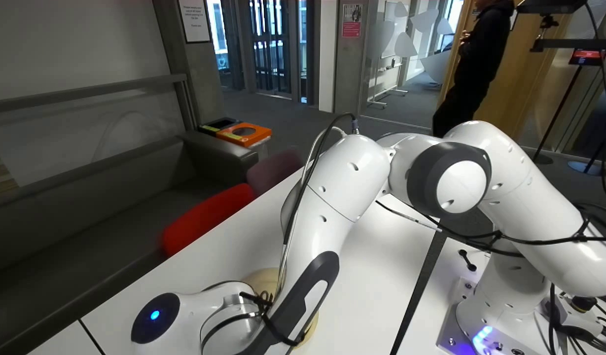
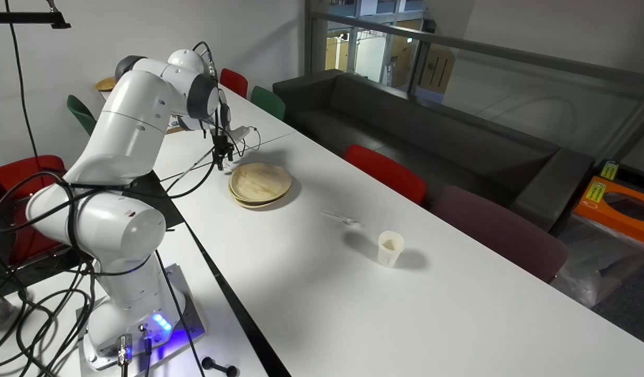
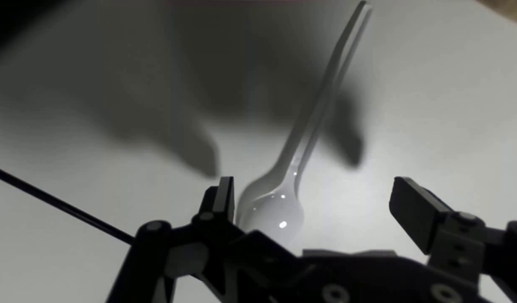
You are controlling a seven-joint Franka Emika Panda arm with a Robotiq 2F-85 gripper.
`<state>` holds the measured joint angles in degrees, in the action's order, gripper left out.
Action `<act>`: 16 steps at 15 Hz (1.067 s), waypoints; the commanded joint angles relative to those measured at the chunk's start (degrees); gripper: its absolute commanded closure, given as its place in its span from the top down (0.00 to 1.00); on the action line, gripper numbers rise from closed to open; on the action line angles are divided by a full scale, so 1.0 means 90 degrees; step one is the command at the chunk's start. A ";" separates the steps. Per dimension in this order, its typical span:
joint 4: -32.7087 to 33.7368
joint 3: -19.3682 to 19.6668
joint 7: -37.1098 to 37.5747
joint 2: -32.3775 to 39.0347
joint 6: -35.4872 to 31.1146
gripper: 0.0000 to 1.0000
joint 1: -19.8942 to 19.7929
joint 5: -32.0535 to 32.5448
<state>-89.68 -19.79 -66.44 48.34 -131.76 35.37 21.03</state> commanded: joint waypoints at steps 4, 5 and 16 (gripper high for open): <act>0.0546 0.0563 0.1116 0.0314 -0.0340 1.00 0.0660 0.0617; 0.0590 0.0602 0.1198 0.0336 -0.0334 1.00 0.0704 0.0648; 0.0817 0.0842 0.1740 0.0385 -0.0277 0.07 0.0877 0.0890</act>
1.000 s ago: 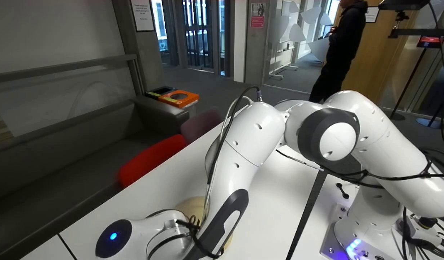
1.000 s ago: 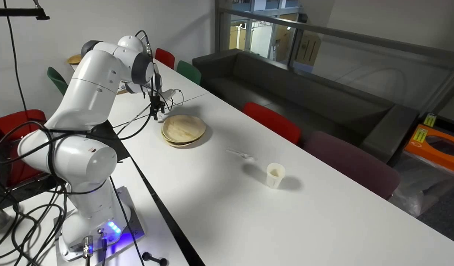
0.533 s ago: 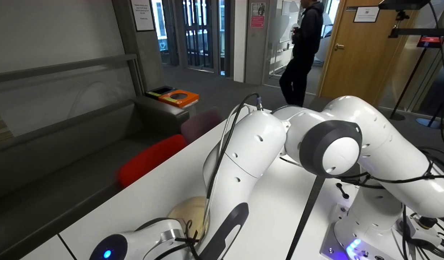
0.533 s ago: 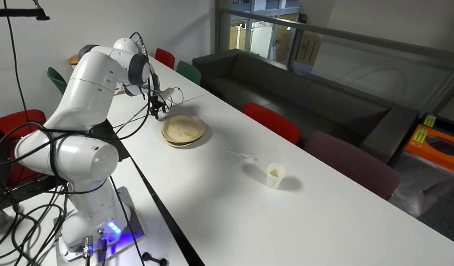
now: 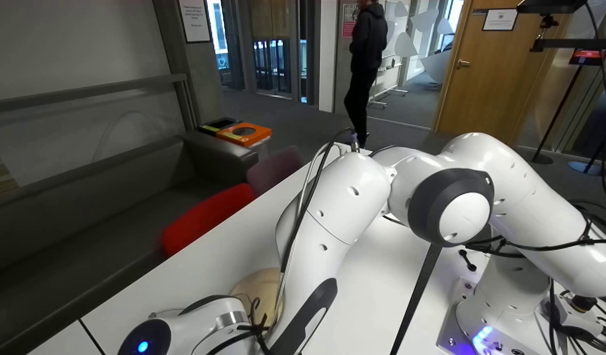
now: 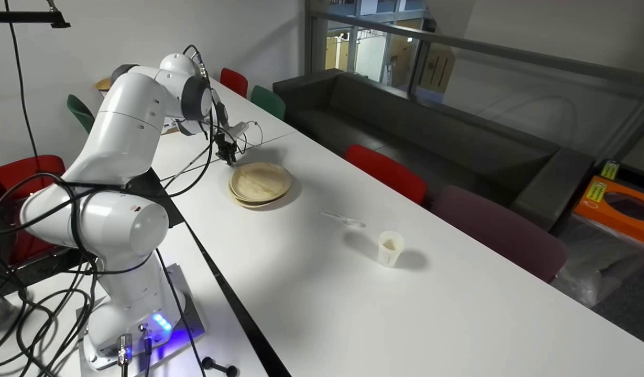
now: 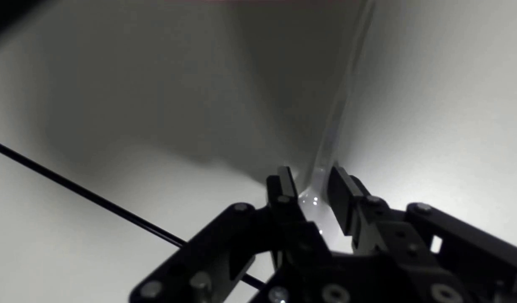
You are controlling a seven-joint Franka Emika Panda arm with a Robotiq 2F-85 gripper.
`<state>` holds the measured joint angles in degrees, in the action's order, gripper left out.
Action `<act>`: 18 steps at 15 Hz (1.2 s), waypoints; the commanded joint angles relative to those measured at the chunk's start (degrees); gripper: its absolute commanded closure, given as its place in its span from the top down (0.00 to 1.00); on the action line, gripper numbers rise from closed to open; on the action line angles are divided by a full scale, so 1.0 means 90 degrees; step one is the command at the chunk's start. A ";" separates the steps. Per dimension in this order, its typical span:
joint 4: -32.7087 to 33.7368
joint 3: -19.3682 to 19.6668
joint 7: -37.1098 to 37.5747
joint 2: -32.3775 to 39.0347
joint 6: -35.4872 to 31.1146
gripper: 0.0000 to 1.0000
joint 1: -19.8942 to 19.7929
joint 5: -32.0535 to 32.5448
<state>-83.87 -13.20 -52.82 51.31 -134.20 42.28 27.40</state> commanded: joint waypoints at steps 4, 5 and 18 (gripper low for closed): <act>0.0232 -0.0111 -0.0006 0.0095 0.0127 0.01 -0.0065 -0.0067; 0.0238 -0.0199 -0.0102 0.0105 0.0165 0.02 -0.0134 -0.0172; 0.0560 -0.1100 -0.1311 0.0399 0.1299 0.00 -0.0885 -0.1611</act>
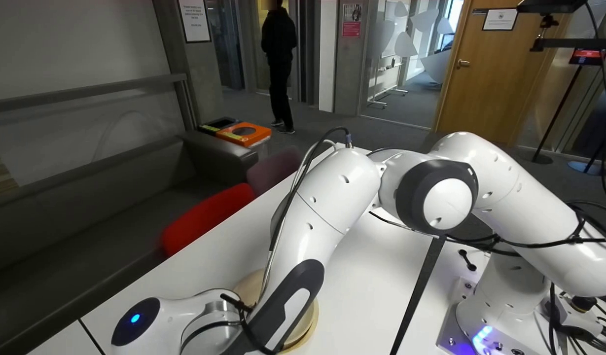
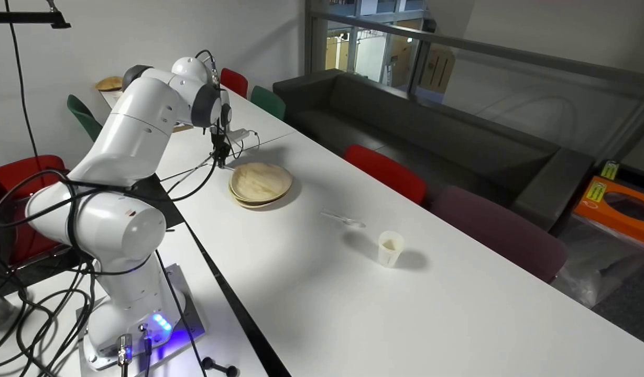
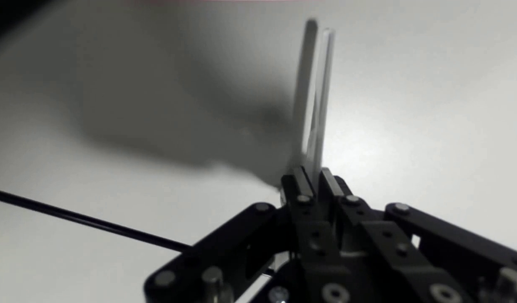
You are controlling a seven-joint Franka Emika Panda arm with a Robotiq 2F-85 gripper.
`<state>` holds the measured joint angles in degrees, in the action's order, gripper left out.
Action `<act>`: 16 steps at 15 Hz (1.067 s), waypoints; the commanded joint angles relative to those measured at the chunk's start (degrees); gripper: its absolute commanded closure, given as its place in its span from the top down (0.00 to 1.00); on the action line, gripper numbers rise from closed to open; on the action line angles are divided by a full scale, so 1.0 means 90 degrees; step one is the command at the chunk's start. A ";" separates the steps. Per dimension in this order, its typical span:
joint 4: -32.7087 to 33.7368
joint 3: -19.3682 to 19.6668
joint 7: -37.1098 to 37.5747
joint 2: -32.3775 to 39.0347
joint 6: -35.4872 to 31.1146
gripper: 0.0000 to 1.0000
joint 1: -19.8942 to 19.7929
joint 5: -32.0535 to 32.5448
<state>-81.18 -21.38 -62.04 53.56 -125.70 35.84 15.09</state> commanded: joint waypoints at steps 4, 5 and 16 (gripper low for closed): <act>0.0339 -0.0238 -0.0390 0.0199 0.0545 0.02 -0.0229 -0.0388; 0.0370 -0.0261 -0.0444 0.0220 0.0586 0.02 -0.0248 -0.0436; 0.0966 -0.0789 -0.1534 0.0716 0.1735 0.00 -0.0754 -0.1700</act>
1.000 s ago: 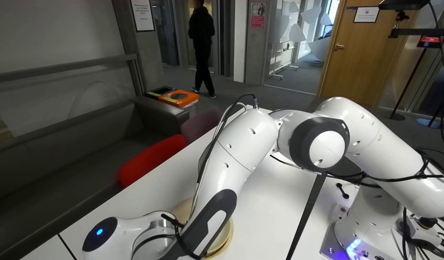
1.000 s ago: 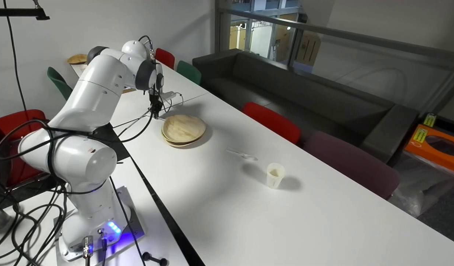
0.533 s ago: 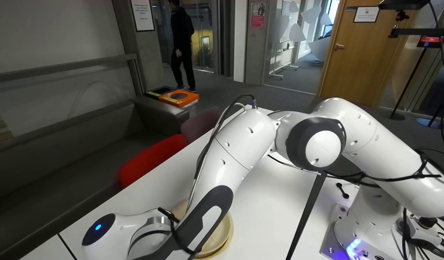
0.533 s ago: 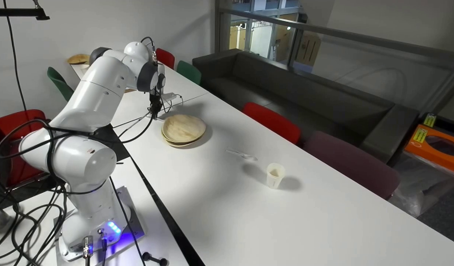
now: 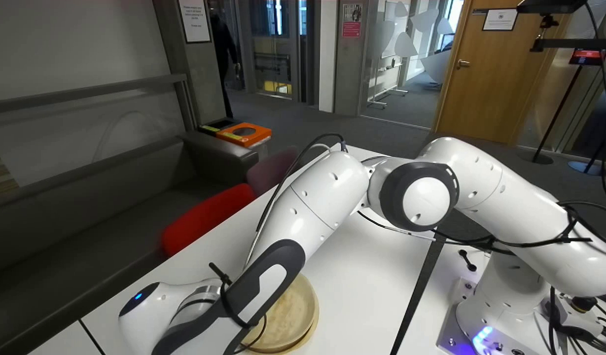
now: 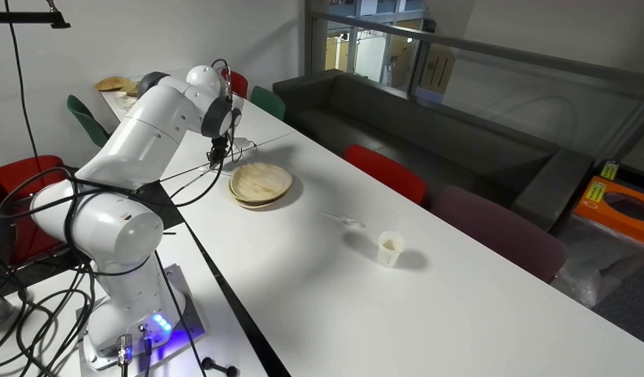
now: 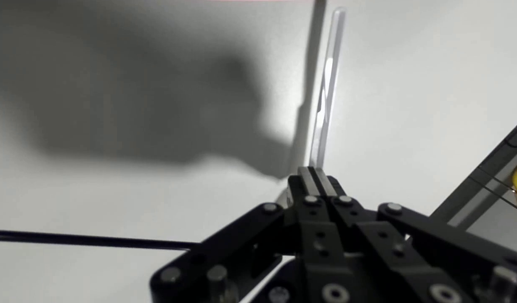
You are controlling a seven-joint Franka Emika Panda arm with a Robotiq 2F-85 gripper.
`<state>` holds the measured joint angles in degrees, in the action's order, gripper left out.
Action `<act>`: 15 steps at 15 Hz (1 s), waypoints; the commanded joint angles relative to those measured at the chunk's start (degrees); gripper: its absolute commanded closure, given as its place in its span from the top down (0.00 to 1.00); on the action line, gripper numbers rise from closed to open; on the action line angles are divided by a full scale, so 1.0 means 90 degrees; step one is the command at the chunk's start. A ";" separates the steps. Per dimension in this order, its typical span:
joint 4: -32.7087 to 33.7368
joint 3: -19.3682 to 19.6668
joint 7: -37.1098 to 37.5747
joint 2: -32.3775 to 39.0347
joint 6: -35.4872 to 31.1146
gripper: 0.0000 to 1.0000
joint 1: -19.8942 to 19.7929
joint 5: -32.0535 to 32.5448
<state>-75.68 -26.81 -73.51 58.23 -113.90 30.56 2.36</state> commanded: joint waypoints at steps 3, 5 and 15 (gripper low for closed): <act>0.0512 -0.0165 -0.0296 0.0278 0.0595 0.00 -0.0178 -0.0425; 0.0581 -0.0152 -0.0316 0.0308 0.0672 0.26 -0.0175 -0.0471; 0.0622 -0.0093 -0.0256 0.0283 0.0748 1.00 -0.0159 -0.0475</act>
<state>-71.01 -27.13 -74.87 60.99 -109.92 29.81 -1.50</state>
